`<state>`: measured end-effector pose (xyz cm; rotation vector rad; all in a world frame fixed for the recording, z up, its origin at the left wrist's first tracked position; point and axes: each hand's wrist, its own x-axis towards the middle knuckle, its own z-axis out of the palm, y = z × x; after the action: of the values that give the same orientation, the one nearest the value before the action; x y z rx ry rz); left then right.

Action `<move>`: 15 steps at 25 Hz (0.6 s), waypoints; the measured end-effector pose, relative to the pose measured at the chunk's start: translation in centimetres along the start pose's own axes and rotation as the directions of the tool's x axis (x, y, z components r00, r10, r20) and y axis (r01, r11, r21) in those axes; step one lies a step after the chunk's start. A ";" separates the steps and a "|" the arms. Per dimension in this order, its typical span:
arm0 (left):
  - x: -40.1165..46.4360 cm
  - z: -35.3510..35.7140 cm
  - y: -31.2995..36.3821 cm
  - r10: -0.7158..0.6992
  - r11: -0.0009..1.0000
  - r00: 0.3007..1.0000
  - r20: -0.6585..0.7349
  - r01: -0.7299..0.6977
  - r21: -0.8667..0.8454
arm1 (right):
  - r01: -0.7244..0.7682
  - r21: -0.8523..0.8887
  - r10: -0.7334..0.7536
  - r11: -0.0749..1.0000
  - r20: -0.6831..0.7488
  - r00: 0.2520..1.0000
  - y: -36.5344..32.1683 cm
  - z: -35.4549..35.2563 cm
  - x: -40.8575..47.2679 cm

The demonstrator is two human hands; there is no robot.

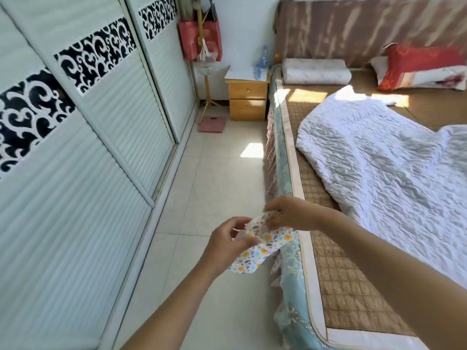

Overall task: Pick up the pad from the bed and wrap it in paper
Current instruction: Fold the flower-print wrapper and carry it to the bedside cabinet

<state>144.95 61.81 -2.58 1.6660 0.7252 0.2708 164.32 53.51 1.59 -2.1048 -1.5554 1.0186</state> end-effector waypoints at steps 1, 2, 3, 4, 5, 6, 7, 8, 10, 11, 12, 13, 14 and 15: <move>0.6 -0.7 0.2 0.005 1.000 1.000 0.000 -0.005 -0.022 | -0.001 -0.017 0.001 1.000 -0.002 1.000 -0.7 -0.2 0.9; 1.2 -1.2 0.5 -0.001 0.999 1.000 0.005 0.002 -0.041 | -0.004 -0.025 0.004 1.000 -0.009 1.000 -1.3 -0.5 1.8; 2.0 -1.6 0.7 -0.009 0.999 1.000 0.011 0.010 -0.046 | -0.010 -0.028 0.009 1.000 -0.020 1.000 -1.6 -0.8 2.5; 2.9 -2.2 0.8 -0.009 0.999 1.000 0.012 0.009 -0.038 | -0.009 -0.024 0.008 1.000 -0.034 0.999 -1.9 -1.3 3.4; 3.9 -2.7 1.0 -0.004 1.000 1.000 0.012 0.004 -0.030 | -0.007 0.008 0.008 1.000 -0.042 0.999 -2.1 -1.9 4.3; 4.9 -3.4 1.3 -0.002 1.000 1.000 0.009 0.003 -0.031 | -0.005 0.071 0.008 0.997 -0.048 0.999 -2.1 -2.5 5.1; 6.0 -4.0 1.5 0.003 0.999 1.000 0.005 -0.003 -0.041 | 0.009 0.156 -0.001 0.988 -0.053 0.999 -2.1 -3.3 6.0; 7.2 -4.7 1.7 0.014 0.998 1.000 0.001 -0.014 -0.054 | 0.010 0.251 0.003 0.968 -0.052 0.999 -1.9 -4.1 6.9; 9.9 -6.0 2.3 0.036 0.996 0.999 -0.009 -0.036 -0.087 | -0.019 0.419 0.043 0.908 -0.048 0.998 -1.4 -5.8 9.0; 11.3 -6.4 2.7 0.036 0.994 0.999 -0.006 -0.036 -0.101 | -0.026 0.471 0.057 0.882 -0.051 0.997 -1.2 -6.7 10.2; 12.8 -6.9 3.1 0.029 0.994 1.000 0.010 -0.028 -0.110 | -0.027 0.498 0.066 0.867 -0.062 0.996 -0.9 -7.6 11.6; 14.9 -7.3 3.5 0.019 0.993 0.999 0.031 -0.015 -0.114 | -0.026 0.520 0.080 0.854 -0.081 0.994 -0.6 -8.9 13.5; 17.1 -7.8 3.8 0.000 0.994 0.999 0.049 0.006 -0.108 | -0.022 0.538 0.094 0.842 -0.106 0.990 -0.2 -10.5 15.4; 19.5 -8.3 4.2 -0.022 0.995 0.998 0.061 0.028 -0.091 | -0.015 0.563 0.106 0.827 -0.128 0.986 0.3 -12.3 17.4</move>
<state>156.84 79.79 -0.83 1.5700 0.6780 0.2322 175.76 71.34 3.82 -1.7677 -0.9571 1.1329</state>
